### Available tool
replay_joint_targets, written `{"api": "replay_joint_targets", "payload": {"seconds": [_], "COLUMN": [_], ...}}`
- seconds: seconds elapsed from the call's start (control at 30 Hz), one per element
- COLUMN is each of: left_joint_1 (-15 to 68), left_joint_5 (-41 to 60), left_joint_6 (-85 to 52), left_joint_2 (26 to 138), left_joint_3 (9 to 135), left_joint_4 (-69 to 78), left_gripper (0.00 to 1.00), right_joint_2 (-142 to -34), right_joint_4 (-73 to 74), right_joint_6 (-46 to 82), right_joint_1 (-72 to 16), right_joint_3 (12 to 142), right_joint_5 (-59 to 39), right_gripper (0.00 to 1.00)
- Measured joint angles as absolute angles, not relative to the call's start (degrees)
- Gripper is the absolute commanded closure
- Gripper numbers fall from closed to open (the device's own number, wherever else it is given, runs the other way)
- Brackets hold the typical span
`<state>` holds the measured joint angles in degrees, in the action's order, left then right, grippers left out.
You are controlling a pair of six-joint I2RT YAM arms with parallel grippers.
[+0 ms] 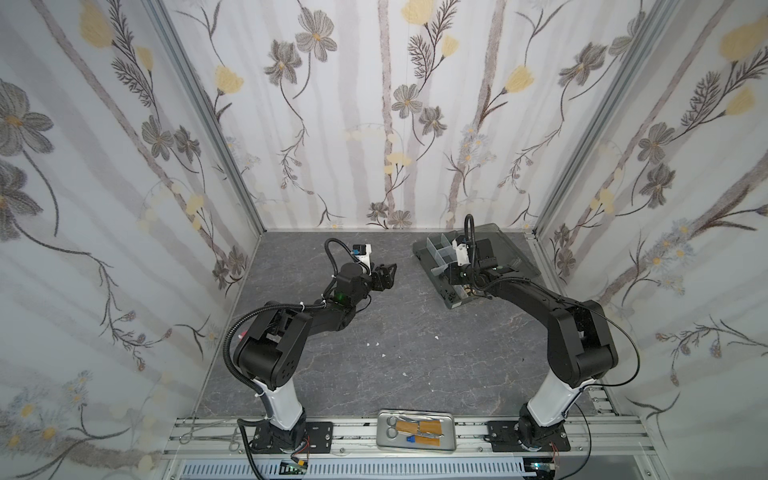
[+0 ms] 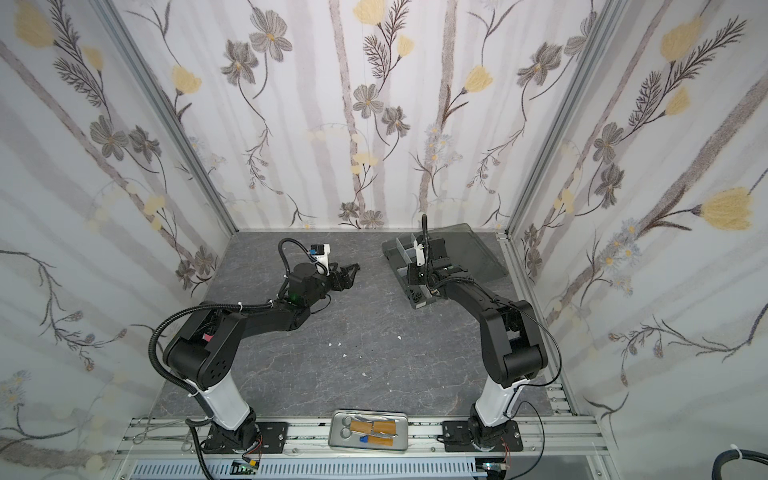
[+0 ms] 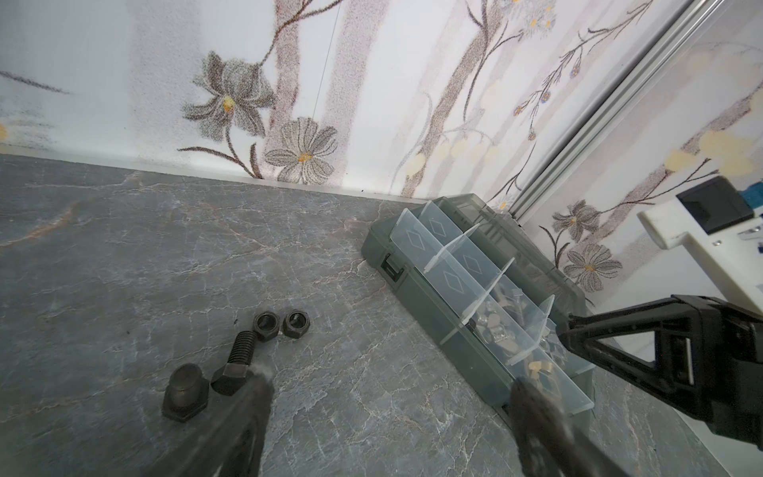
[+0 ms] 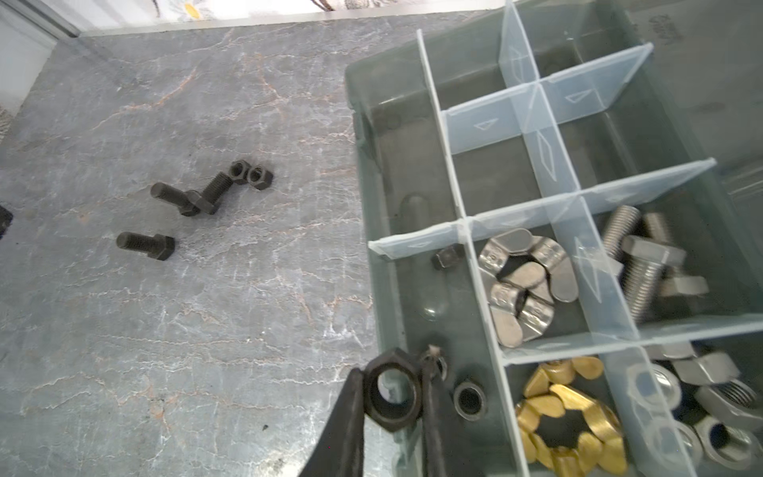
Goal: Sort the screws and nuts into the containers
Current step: 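Carry the dark hex nut in the right gripper into the nut compartment and release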
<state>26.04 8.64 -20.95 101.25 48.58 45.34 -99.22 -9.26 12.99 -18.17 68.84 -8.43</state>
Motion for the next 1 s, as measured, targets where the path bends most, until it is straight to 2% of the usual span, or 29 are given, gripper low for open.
{"api": "replay_joint_targets", "payload": {"seconds": [0.73, 0.8, 0.87, 0.9, 1.0], "left_joint_1": [26.04, 26.04, 26.04, 26.04, 26.04], "left_joint_5": [8.32, 8.12, 8.1, 8.1, 7.73], "left_joint_6": [-21.04, -21.04, -21.02, -21.02, -20.97], "left_joint_2": [100.64, 100.64, 100.64, 100.64, 100.64], "left_joint_3": [48.05, 48.25, 48.66, 48.93, 50.33], "left_joint_4": [45.15, 45.04, 44.84, 44.6, 42.63], "left_gripper": [0.1, 0.1, 0.1, 0.1, 0.1], "right_joint_2": [-102.41, -103.35, -103.96, -104.29, -105.19], "right_joint_4": [-9.85, -10.41, -10.52, -10.68, -10.79], "right_joint_6": [12.47, 12.03, 11.88, 11.86, 11.46], "right_joint_1": [-16.01, -16.12, -16.16, -16.16, -16.29], "right_joint_3": [67.4, 68.01, 68.38, 68.75, 69.82], "right_joint_5": [-7.75, -8.45, -8.86, -9.1, -9.98], "right_gripper": [0.86, 0.81, 0.6, 0.56, 0.54]}}
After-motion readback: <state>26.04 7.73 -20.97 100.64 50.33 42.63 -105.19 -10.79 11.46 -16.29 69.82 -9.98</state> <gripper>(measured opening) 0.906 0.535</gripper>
